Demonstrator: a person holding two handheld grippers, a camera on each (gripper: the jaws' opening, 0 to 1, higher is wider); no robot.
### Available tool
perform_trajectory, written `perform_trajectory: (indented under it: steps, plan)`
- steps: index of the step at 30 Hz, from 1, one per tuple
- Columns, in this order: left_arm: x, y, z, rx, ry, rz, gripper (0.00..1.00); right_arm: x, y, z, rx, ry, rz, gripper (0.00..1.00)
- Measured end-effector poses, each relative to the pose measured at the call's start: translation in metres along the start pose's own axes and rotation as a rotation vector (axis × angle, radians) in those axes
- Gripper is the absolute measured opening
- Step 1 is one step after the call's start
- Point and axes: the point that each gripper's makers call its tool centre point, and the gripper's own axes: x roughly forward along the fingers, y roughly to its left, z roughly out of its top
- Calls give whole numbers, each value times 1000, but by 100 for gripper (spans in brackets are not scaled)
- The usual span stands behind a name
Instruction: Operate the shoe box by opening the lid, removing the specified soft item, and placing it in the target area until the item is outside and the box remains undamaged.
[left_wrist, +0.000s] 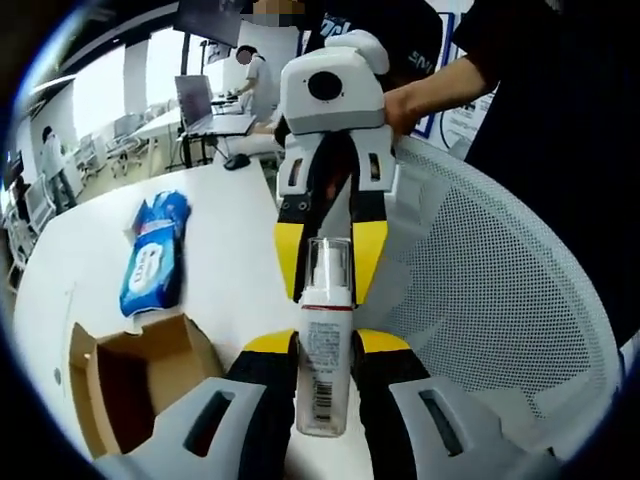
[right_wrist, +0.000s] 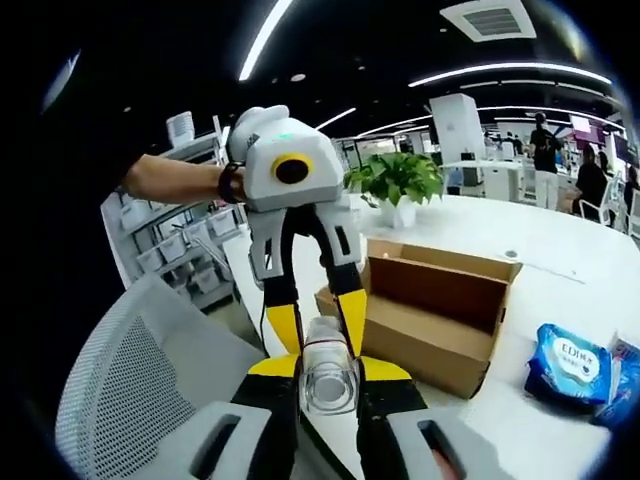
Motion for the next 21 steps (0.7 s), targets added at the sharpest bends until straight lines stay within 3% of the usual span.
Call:
perform_trajectory:
  steps: [9,21]
  plan:
    - [-6,6,-2,-36,-6,51,28,-7,-8,-3,14,11,-14,16]
    - [-24,24,-2,-118,-77,170,30,-17,-24,-7,24,27,-39,16]
